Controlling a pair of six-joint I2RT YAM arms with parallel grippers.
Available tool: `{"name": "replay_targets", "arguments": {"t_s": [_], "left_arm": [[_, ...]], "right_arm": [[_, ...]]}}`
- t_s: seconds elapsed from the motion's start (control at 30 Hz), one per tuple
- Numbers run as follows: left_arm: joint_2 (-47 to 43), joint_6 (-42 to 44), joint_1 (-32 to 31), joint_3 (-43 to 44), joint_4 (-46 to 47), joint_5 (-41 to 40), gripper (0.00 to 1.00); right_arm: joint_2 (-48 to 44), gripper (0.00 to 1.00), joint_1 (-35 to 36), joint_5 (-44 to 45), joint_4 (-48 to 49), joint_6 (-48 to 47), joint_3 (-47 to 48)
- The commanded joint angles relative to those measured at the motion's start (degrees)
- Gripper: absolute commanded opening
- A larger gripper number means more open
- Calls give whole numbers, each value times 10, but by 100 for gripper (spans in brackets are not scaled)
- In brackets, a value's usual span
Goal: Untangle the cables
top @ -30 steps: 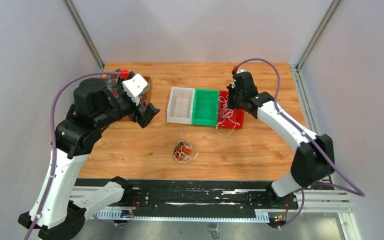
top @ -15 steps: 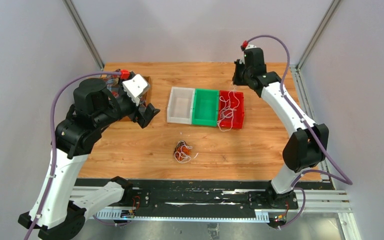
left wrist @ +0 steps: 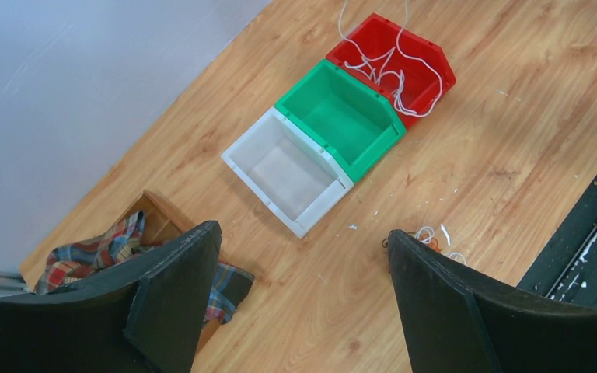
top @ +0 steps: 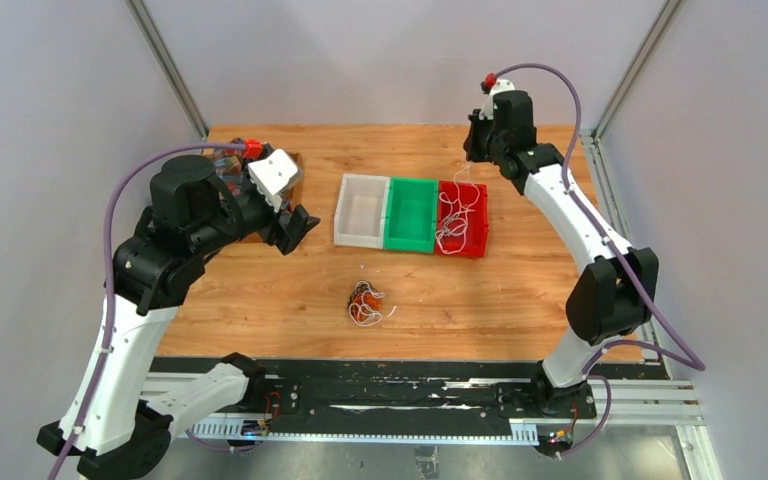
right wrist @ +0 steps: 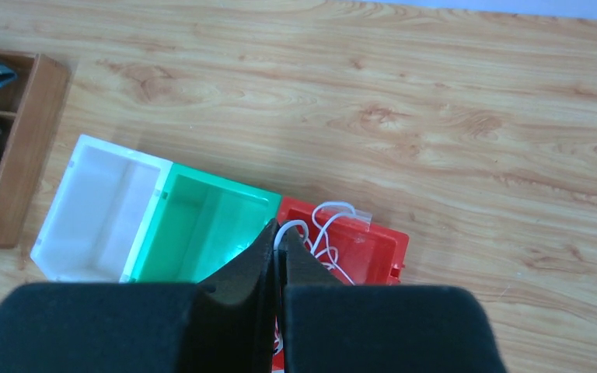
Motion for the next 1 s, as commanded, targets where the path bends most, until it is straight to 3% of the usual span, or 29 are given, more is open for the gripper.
{"name": "replay_targets", "arguments": {"t_s": [0.0,0.3,0.53,0.73,0.97], "left_arm": [[-2,4,2,-1,-3,9,83],[2,4,2,1,-2,6,85],[-4,7,2,-2,-2,3,86],[-5,10,2,-4,-2,3,86],[-12,18,2,-14,-2,4,86]], "right_arm": [[-11,1,-7,-26,45,-13,-67],[-4,1,-4,-37,76,30,-198],[71,1,-1,-46,34,42,-162],[135,1,21,-2,5,25,-117],[123,20,28,28,-56,-2,-60]]}}
